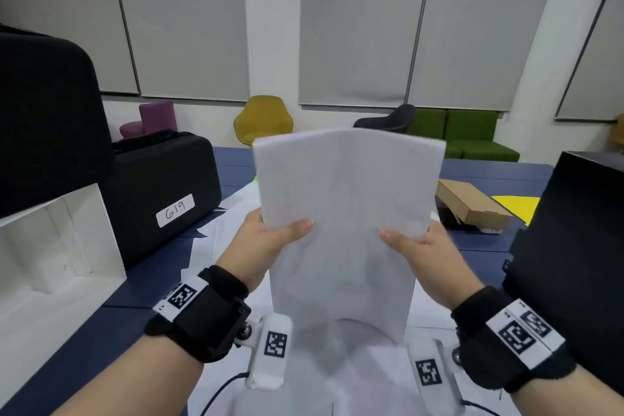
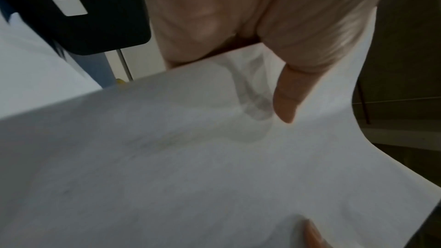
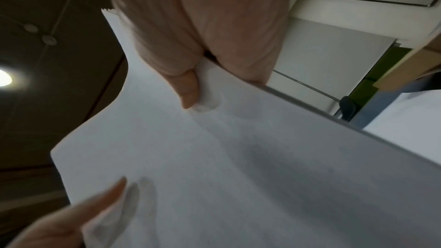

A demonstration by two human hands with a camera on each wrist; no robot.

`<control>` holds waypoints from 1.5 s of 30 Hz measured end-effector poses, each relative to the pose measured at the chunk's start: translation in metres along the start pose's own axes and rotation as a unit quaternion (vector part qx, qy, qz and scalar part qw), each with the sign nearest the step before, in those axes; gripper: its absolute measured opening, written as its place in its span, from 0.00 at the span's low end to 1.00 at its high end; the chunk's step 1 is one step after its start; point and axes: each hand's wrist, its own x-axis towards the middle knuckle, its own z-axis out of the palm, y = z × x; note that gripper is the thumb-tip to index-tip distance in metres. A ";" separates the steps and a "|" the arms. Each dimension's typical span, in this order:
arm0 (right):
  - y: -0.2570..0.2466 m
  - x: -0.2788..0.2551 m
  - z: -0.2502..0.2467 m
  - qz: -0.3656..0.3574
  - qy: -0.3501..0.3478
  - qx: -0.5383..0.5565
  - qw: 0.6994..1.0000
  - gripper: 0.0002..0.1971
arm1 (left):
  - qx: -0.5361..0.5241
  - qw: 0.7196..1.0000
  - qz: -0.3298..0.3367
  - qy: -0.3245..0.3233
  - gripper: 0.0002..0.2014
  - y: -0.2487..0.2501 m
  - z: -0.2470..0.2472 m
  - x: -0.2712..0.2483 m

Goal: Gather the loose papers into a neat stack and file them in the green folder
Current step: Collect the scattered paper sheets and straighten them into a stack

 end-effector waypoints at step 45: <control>0.034 0.007 -0.063 -0.012 0.184 -0.002 0.983 0.08 | 0.652 0.659 -0.374 0.025 0.42 -0.063 -0.153 0.013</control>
